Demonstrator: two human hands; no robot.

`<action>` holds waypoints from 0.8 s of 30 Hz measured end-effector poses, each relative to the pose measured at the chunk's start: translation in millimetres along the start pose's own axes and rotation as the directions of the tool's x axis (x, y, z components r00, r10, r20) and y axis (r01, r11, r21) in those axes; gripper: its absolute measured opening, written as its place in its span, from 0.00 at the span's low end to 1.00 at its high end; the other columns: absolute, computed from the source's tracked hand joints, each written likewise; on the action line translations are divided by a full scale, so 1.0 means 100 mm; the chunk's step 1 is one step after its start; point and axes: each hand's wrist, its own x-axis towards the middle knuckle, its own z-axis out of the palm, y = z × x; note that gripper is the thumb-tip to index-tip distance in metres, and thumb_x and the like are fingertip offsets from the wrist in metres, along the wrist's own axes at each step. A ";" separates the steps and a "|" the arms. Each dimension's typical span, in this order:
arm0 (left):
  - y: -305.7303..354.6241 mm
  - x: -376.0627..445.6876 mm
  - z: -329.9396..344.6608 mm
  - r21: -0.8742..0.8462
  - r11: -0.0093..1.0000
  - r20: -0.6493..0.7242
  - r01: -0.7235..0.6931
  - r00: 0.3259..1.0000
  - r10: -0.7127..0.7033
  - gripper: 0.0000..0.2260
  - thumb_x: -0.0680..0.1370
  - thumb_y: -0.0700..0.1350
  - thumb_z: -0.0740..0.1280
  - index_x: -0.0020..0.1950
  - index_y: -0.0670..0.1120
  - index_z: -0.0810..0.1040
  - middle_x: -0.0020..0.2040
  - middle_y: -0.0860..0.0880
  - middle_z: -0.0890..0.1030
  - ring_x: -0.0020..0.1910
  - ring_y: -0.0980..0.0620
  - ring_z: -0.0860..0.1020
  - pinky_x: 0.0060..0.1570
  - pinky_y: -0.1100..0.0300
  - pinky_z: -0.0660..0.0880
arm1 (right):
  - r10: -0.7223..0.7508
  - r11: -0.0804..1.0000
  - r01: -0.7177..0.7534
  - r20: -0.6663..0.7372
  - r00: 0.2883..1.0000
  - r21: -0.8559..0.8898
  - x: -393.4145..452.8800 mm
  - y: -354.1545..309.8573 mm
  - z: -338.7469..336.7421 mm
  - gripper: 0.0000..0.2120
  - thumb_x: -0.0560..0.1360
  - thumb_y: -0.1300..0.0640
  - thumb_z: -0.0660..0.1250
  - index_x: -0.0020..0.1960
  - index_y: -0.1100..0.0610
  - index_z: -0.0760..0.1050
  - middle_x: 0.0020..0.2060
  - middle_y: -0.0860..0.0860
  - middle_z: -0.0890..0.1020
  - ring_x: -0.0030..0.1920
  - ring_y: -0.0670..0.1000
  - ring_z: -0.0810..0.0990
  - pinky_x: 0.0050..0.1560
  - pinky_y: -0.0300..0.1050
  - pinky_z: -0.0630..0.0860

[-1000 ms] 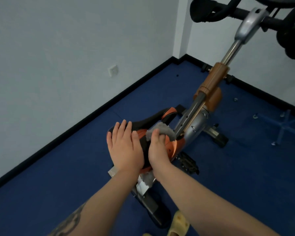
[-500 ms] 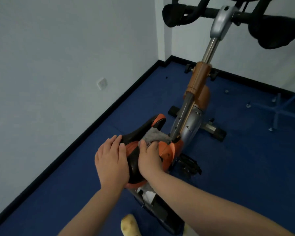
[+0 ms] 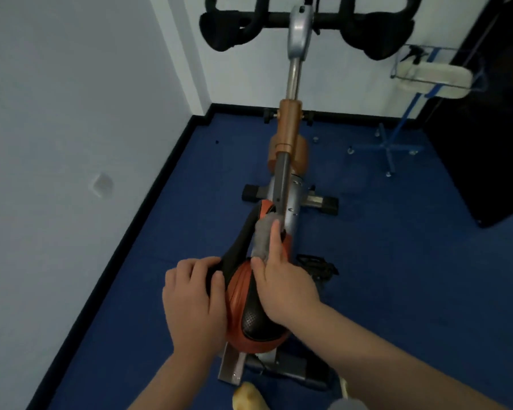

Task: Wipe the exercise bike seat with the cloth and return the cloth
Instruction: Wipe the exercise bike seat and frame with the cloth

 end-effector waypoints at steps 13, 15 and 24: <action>-0.06 0.00 0.00 -0.089 0.990 0.065 -0.112 0.991 0.118 0.13 0.75 0.50 0.58 0.56 0.52 0.77 0.51 0.53 0.76 0.53 0.51 0.70 0.48 0.55 0.65 | 0.229 0.850 -0.125 -0.145 0.963 0.511 -0.36 -0.02 0.30 0.23 0.81 0.39 0.43 0.75 0.36 0.49 0.77 0.41 0.56 0.74 0.47 0.61 0.71 0.50 0.64; -0.06 -0.01 0.00 -0.095 0.989 0.048 -0.115 0.992 0.120 0.13 0.75 0.50 0.58 0.56 0.51 0.78 0.51 0.52 0.76 0.53 0.50 0.70 0.47 0.55 0.65 | 0.186 0.864 -0.073 -0.180 0.966 0.498 -0.56 -0.04 0.38 0.22 0.82 0.44 0.45 0.76 0.37 0.50 0.77 0.40 0.53 0.75 0.43 0.56 0.74 0.47 0.59; -0.06 -0.04 0.03 -0.085 0.987 0.027 -0.134 0.990 0.137 0.12 0.75 0.48 0.59 0.54 0.51 0.78 0.52 0.51 0.77 0.53 0.49 0.70 0.46 0.57 0.64 | 0.052 0.572 0.039 -0.084 0.995 0.819 -0.30 0.32 0.23 0.26 0.74 0.52 0.71 0.69 0.39 0.69 0.65 0.44 0.76 0.62 0.42 0.76 0.64 0.44 0.74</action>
